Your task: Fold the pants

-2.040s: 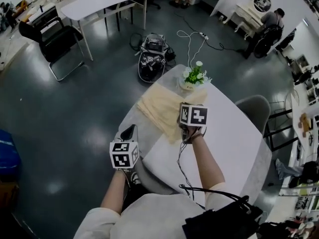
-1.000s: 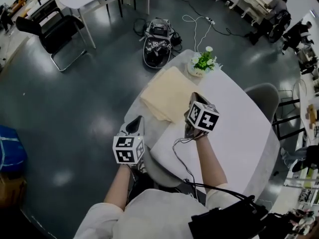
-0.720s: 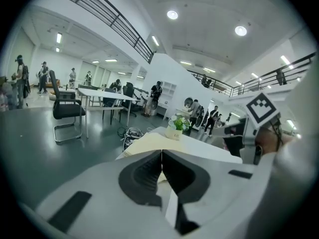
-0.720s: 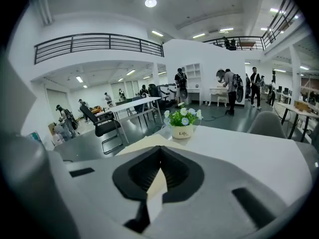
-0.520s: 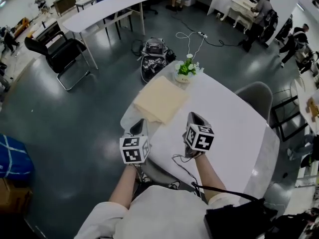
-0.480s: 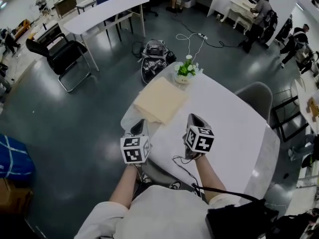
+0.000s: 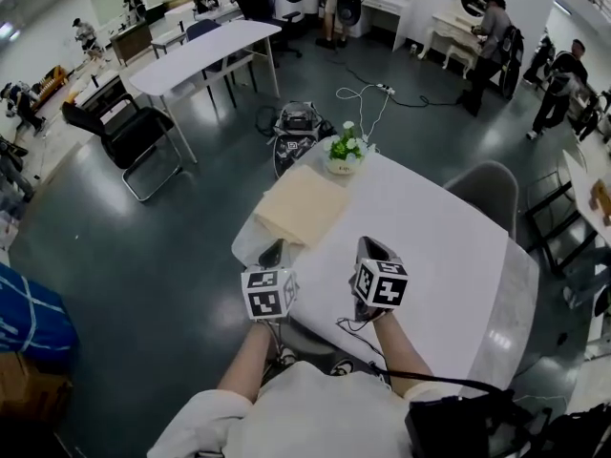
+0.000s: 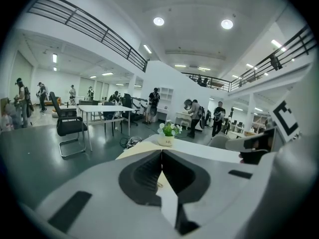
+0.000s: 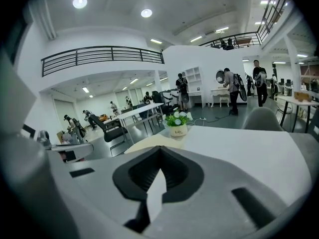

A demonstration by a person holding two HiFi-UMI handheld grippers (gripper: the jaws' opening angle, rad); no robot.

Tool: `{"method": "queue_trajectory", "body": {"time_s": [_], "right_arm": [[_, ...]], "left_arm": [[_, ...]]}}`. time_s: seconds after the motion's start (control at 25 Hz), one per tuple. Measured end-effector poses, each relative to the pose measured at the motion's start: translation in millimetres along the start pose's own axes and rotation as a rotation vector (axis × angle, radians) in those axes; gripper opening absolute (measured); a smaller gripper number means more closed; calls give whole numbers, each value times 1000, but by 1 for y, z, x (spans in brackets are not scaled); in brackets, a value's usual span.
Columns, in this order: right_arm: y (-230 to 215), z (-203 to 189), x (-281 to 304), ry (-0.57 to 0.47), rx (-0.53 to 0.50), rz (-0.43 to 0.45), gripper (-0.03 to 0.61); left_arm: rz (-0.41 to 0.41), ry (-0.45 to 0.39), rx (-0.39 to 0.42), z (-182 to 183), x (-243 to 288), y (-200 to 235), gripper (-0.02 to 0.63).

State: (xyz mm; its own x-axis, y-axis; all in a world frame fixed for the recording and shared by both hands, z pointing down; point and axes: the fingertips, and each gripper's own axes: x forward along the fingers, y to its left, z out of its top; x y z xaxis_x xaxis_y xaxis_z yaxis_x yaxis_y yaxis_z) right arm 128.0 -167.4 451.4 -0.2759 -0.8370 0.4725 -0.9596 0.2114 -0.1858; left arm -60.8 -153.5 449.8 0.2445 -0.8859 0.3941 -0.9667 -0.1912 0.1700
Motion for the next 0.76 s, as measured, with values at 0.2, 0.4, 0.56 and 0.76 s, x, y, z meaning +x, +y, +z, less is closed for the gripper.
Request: {"method": "queue_trajectory", "body": {"time_s": [0.2, 0.4, 0.56, 0.76], "right_arm": [[-6, 7, -15, -21, -13, -16, -8], [-15, 3, -21, -27, -15, -24, -8], [-13, 6, -27, -23, -9, -24, -8], [-15, 8, -28, -26, -11, -18, -8]], "left_arm": [[-12, -11, 5, 3, -4, -11, 8], [-15, -12, 3, -3, -4, -18, 8], [-21, -9, 0, 1, -7, -20, 8], [-27, -19, 5, 4, -4, -24, 8]]}}
